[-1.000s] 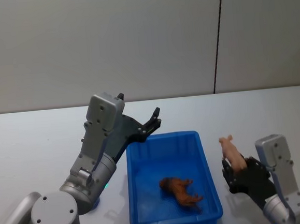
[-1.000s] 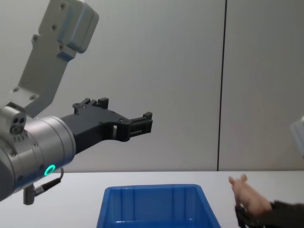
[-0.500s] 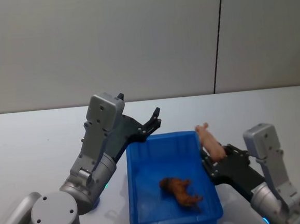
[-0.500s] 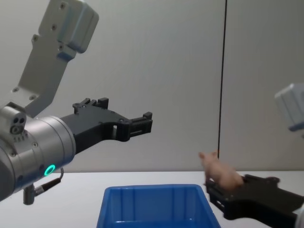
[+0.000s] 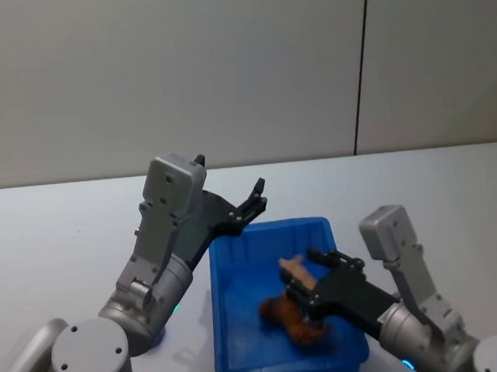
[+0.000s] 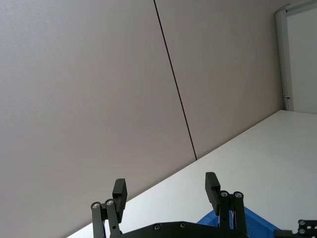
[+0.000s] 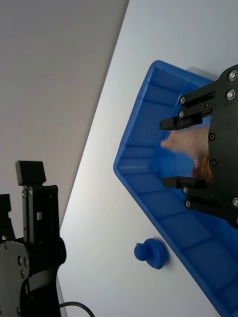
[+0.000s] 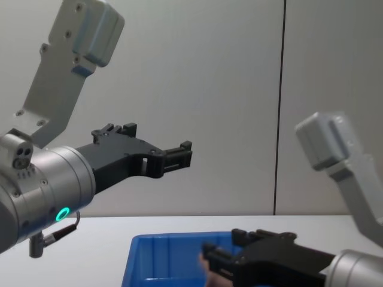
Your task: Pick up the two dolls from the table and place them into the box.
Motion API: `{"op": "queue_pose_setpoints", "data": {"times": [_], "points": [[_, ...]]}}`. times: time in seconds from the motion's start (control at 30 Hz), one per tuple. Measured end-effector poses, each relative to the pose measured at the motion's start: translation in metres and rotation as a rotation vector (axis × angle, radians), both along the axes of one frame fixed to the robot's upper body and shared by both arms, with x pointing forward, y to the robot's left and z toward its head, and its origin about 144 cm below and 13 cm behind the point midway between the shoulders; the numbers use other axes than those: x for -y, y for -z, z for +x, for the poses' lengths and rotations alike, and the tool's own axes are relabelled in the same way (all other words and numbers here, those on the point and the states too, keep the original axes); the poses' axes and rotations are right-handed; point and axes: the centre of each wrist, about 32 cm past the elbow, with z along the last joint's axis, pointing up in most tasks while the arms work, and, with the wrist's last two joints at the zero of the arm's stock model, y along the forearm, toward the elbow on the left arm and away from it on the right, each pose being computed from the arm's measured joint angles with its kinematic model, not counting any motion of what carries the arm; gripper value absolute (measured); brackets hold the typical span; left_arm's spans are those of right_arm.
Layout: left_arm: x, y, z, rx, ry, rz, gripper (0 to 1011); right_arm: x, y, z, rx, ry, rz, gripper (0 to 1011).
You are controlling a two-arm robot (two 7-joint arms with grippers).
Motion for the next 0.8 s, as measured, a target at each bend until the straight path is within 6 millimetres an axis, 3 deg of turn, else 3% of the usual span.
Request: {"op": "queue_pose_setpoints", "data": {"times": [0.53,0.8], "points": [[0.0000,0.0000,0.0000,0.000,0.000,0.000,1001,-0.0055,0.0036,0.0062,-0.004,0.012,-0.012,991],[0.0000,0.0000,0.0000,0.000,0.000,0.000,1001,0.0011,0.0007,-0.0018,0.042,0.090,-0.022,1001]]}}
